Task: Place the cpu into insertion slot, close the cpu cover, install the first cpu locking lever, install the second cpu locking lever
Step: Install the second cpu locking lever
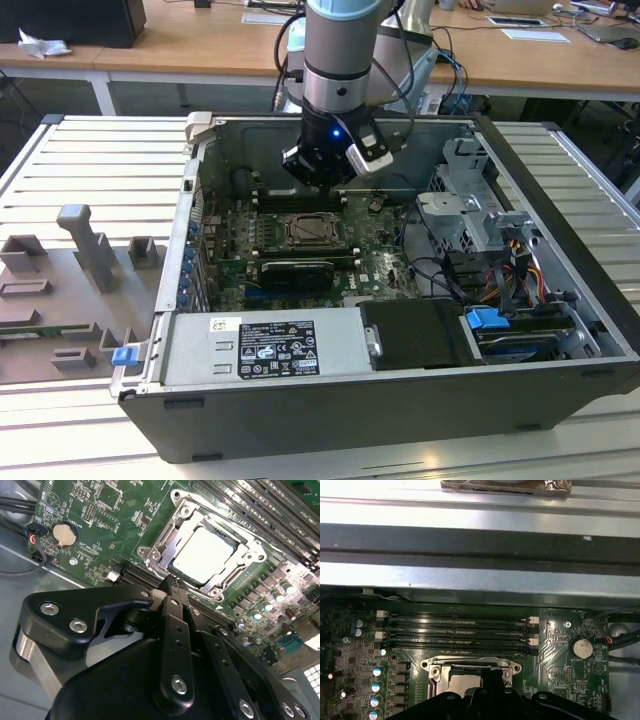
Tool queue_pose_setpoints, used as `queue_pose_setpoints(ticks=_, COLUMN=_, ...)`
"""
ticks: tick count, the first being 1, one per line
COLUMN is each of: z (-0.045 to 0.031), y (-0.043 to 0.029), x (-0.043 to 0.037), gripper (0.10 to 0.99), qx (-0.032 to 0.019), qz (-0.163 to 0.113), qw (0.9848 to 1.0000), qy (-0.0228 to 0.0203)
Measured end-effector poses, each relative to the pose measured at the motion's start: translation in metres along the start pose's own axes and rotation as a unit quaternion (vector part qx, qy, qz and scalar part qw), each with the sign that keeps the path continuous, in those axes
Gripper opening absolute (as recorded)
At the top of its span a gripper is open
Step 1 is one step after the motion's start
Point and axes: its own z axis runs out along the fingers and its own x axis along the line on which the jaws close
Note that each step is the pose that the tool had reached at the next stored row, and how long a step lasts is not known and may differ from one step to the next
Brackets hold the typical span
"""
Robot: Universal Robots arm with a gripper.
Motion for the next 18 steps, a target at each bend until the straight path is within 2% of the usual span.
queue_pose_setpoints(ticks=2, z=-0.0003, y=-0.0032, x=0.0001, gripper=0.106, qx=0.0000, qz=0.000, qw=1.0000, qy=0.0000)
queue_pose_setpoints(ticks=5, z=-0.0011, y=-0.0039, x=0.0002, gripper=0.106, qx=0.0001, qz=0.000, qw=1.0000, qy=0.0000)
queue_pose_setpoints(ticks=8, z=-0.0057, y=-0.0041, x=0.0001, gripper=0.106, qx=0.0000, qz=0.000, qw=1.0000, qy=0.0000)
queue_pose_setpoints(ticks=14, z=-0.0067, y=-0.0117, x=0.0006, gripper=0.106, qx=0.0000, qz=0.000, qw=1.0000, qy=0.0000)
queue_pose_setpoints(ticks=15, z=-0.0072, y=-0.0155, x=0.0009, gripper=0.106, qx=0.0000, qz=0.000, qw=1.0000, qy=0.0000)
queue_pose_setpoints(ticks=18, z=-0.0074, y=-0.0182, x=0.0010, gripper=0.106, qx=-0.0001, qz=0.000, qw=1.0000, qy=-0.0001)
